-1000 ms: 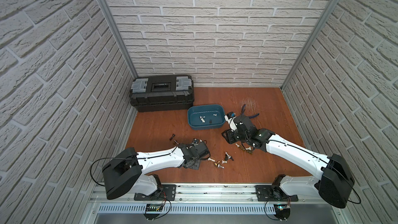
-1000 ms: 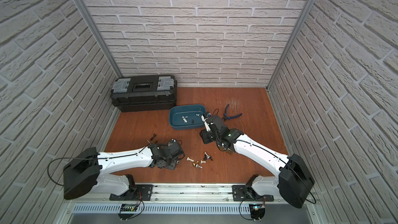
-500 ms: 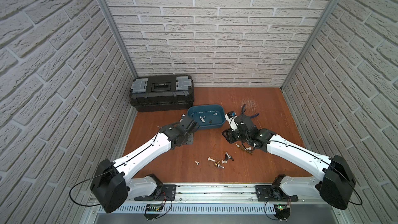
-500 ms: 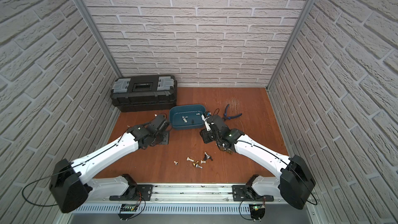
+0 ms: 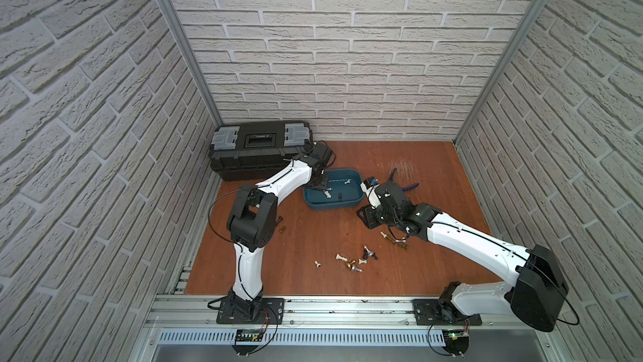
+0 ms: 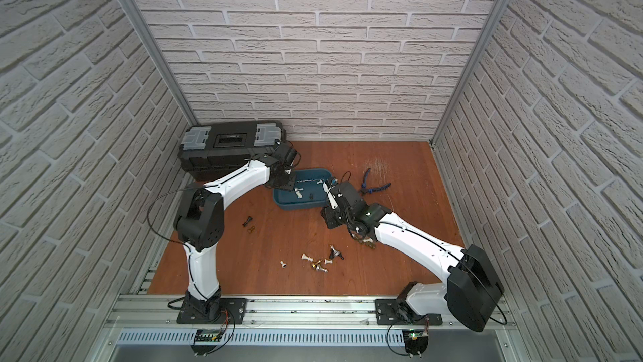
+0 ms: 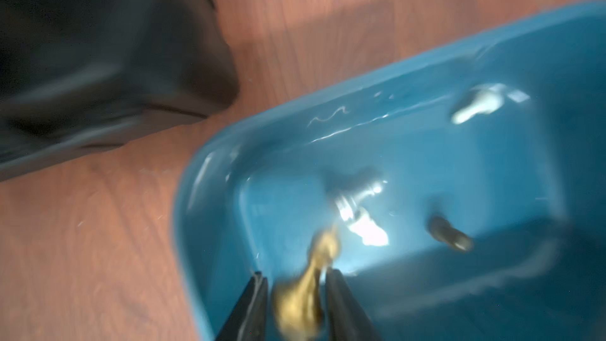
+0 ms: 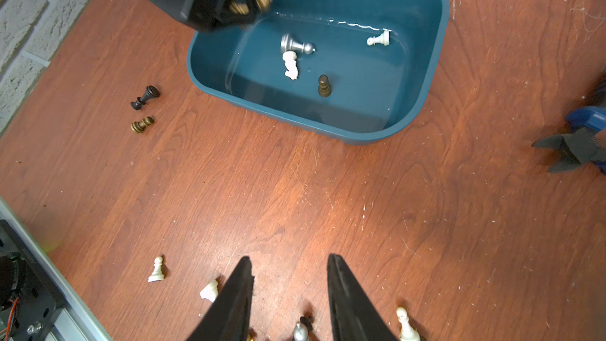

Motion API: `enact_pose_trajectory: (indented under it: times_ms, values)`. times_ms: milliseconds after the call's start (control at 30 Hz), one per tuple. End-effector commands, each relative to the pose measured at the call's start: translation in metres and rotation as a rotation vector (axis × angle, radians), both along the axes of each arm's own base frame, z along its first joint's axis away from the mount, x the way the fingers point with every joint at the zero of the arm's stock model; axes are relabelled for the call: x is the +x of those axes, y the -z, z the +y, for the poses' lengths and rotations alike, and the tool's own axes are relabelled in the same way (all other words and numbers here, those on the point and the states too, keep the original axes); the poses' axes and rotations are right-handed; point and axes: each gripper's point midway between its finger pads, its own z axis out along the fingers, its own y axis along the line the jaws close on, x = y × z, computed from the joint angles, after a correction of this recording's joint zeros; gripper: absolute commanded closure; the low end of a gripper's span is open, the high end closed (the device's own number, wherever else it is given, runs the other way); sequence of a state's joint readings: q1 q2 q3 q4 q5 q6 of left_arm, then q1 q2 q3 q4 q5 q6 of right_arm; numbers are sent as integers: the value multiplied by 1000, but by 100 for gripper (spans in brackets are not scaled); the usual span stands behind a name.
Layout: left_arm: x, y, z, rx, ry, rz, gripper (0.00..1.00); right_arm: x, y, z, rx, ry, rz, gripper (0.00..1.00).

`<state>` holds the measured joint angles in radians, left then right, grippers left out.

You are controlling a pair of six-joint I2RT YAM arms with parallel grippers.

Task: Put the chess pieces into the storage box
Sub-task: Place the chess piece in the storage box, then pick up the chess piece at the center of the board.

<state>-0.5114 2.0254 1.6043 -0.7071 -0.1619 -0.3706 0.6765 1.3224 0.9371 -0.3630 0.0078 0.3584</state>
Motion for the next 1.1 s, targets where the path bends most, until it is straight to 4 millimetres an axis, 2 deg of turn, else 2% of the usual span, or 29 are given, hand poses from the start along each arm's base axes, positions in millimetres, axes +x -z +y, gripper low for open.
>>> enact_pose_trajectory:
  times_ms: [0, 133, 333, 533, 600, 700, 867, 1067]
  values:
    - [0, 2, 1, 3, 20, 17, 56, -1, -9, 3, 11, -18, -18, 58]
    - [-4, -3, 0, -13, 11, 5, 53, -7, -6, 5, 5, -42, 0, 58]
    - [-24, -42, 1, -64, 15, -81, 53, -28, -6, 24, 9, -138, -26, 58]
    - [-65, -93, 12, -132, 19, -176, 53, -51, -5, 45, 15, -233, -50, 59]
    - [-82, -110, 22, -159, 7, -204, 53, -60, -5, 54, 19, -275, -68, 59]
    - [-108, -124, 41, -173, -24, -218, 54, -68, -4, 66, 17, -329, -74, 59]
    - [-150, -131, 70, -204, -90, -235, 54, -84, 1, 89, -11, -445, -73, 59]
    - [-185, -111, 102, -207, -196, -230, 54, -103, 23, 109, -40, -572, -47, 60]
